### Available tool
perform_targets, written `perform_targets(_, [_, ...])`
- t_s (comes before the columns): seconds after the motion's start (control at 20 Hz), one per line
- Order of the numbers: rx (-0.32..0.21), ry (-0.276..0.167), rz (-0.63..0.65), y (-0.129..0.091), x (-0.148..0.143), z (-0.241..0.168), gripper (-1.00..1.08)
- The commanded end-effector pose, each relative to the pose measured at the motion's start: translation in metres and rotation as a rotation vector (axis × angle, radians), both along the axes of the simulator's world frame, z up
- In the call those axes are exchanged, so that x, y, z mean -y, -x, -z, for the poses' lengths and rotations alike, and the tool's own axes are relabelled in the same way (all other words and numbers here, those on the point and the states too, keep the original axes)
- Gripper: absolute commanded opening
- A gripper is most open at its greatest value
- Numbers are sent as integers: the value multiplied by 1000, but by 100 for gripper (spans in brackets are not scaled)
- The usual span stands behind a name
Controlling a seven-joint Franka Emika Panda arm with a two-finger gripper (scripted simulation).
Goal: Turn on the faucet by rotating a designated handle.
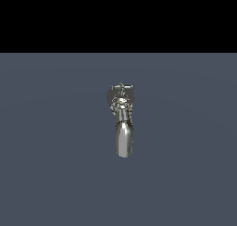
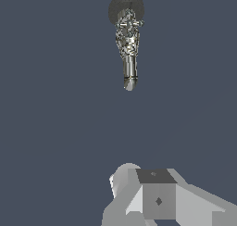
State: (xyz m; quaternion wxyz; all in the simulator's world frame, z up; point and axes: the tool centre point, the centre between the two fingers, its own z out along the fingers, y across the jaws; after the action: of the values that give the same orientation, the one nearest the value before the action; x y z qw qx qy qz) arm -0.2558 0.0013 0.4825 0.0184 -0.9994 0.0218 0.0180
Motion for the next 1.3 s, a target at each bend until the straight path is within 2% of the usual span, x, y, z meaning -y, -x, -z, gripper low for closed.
perform_targets(0.0, [-77,0,-11,1,0,32,-32])
perform_targets(0.05, [-99,23,-9,-1,0,46,-30])
perform_targets(0.1, [-104,22,15,-7,8,56,-32])
perform_targets(0.15, [-133,29,-36,-14,5,75,-24])
perform_targets(0.2, [-123,-5,-39,-25,-17,83,-12])
perform_targets(0.25, [-176,-32,-16,-24,-5,115,-21])
perform_targets(0.3, [-171,6,-62,-32,-10,126,-32])
perform_targets(0.35, [-178,-19,35,-40,5,137,-42])
perform_targets(0.4, [-179,-21,42,-40,7,137,-42])
perform_targets(0.45, [-179,-19,14,-50,-12,146,-40])
perform_targets(0.5, [-158,-2,110,-65,28,151,-28])
perform_targets(0.55, [-154,1,128,-63,33,149,-28])
perform_targets(0.6, [-125,23,54,-84,14,148,-23])
perform_targets(0.65, [-132,7,133,-87,46,162,-15])
perform_targets(0.7, [-131,-2,157,-94,66,172,-2])
perform_targets(0.75, [-126,46,102,-107,47,181,21])
perform_targets(0.8, [-143,70,113,-108,37,203,34])
perform_targets(0.85, [-110,68,62,-128,19,202,26])
perform_targets(0.9, [-77,33,125,-146,39,203,17])
perform_targets(0.95, [-90,0,203,-148,42,222,-31])
perform_targets(1.0, [-50,3,184,-173,21,217,-20])
perform_targets(1.05, [-50,-25,253,-181,23,229,-33])
perform_targets(1.1, [-11,-23,164,-202,-11,227,-55])
perform_targets(1.15, [-31,-21,262,-194,26,252,-59])
perform_targets(1.2, [-38,-19,300,-194,45,256,-59])
perform_targets(1.25, [-27,1,203,-207,46,264,-64])
